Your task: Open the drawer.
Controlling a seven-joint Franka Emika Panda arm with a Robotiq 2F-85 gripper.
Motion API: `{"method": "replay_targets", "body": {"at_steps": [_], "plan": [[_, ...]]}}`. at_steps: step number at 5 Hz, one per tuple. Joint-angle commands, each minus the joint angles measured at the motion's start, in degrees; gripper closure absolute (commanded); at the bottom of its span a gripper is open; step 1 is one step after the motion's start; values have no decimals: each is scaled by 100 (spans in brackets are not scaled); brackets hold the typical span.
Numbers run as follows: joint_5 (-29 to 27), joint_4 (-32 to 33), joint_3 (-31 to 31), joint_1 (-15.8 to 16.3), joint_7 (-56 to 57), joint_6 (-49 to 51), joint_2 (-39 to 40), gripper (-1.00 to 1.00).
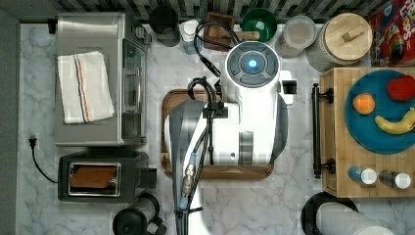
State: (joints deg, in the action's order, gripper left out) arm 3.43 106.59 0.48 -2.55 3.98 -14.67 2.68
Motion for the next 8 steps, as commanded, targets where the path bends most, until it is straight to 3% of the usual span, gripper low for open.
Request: {"method": "replay_targets", "body": {"at_steps": [1, 2, 5, 8], "plan": [[3, 2, 18, 3, 13, -5, 31, -100], [109, 215, 118, -53, 70, -253, -25, -100], [612, 1180, -18, -340, 2046, -1320, -207, -100], [759, 1308, -344, -718, 4066, -1820, -110, -100]]}}
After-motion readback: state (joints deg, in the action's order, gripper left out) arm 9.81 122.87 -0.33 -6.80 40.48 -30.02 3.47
